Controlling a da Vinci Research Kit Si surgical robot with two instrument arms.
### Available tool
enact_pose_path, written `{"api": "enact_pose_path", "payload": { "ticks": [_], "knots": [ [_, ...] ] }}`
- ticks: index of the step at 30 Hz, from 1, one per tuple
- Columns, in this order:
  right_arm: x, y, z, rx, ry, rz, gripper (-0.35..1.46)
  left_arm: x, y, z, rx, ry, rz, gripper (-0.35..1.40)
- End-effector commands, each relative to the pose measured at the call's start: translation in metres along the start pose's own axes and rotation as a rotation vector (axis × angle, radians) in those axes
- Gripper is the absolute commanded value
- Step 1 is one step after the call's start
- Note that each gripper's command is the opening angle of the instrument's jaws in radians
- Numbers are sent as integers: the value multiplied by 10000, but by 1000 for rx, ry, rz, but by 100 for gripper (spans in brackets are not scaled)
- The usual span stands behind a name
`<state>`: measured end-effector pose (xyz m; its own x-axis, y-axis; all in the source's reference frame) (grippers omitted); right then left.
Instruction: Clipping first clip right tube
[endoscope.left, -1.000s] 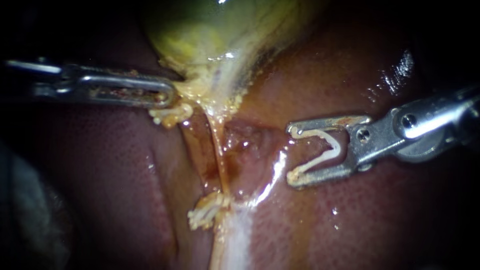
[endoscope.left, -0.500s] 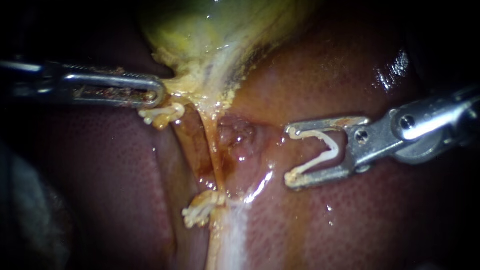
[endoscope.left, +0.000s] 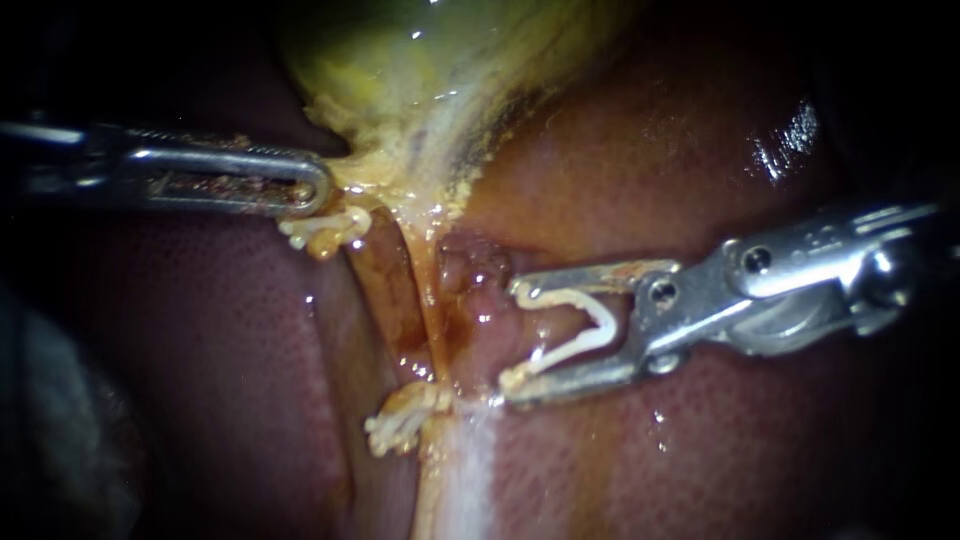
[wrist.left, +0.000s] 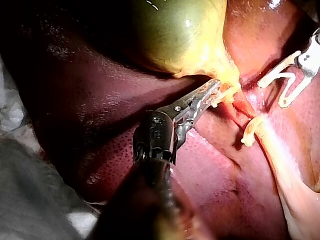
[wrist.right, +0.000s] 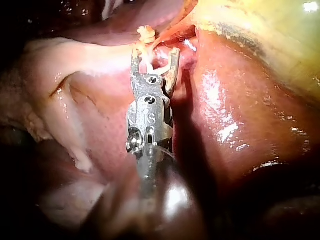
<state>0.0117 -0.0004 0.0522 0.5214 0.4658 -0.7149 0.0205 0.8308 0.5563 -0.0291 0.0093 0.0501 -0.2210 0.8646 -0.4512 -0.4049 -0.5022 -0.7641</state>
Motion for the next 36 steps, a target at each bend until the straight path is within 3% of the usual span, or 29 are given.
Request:
{"api": "enact_pose_path", "payload": {
  "ticks": [1,8,17,27,36],
  "knots": [
    [-1,0,4,2,-2,8,48,0,1,0,-1,-1,-1,-35],
    [-11,5,31,12,2,57,48,1,8,2,-1,-1,-2,-35],
    [-18,12,60,37,41,118,48,1,9,3,0,0,-2,-35],
    [-19,21,76,69,116,190,48,1,9,4,0,0,-3,-35],
    [-19,20,88,149,162,248,45,1,8,4,0,0,-2,-35]
  ]
}}
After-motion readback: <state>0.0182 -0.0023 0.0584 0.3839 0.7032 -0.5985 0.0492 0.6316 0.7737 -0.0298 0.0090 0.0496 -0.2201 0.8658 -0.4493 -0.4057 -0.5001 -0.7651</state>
